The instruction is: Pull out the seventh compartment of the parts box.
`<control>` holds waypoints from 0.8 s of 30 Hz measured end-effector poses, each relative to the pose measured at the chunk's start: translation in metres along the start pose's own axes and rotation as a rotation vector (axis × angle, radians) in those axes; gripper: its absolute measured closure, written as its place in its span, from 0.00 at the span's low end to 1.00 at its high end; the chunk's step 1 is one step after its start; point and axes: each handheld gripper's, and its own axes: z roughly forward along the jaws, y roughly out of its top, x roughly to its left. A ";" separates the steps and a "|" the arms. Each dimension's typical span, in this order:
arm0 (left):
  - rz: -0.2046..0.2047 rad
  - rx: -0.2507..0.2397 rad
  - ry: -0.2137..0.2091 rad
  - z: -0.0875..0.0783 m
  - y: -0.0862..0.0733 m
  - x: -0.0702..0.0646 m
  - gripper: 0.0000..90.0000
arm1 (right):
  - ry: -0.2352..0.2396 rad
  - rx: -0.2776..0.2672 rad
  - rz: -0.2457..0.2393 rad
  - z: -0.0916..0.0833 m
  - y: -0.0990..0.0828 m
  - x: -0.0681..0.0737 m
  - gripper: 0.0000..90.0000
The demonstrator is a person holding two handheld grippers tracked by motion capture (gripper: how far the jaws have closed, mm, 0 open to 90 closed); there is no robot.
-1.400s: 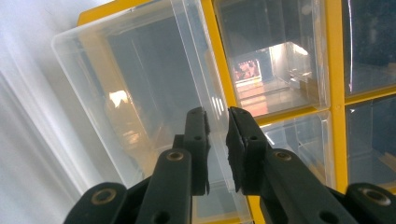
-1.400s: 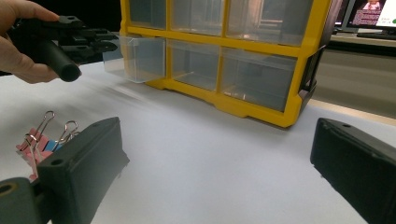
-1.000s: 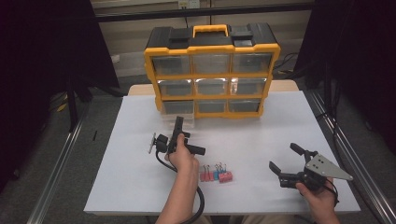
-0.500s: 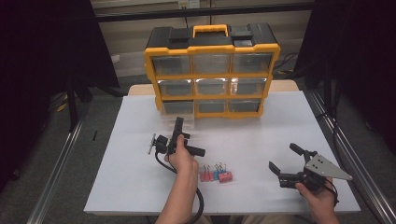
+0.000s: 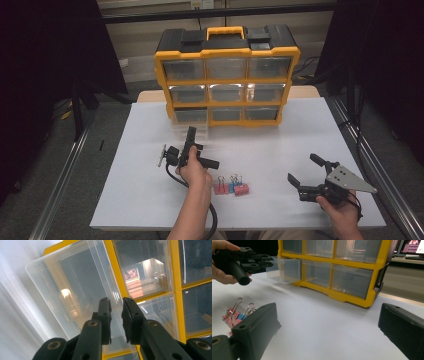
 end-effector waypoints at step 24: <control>0.285 0.042 -0.031 -0.005 0.001 0.001 0.55 | 0.005 -0.002 0.000 0.000 0.000 0.000 0.03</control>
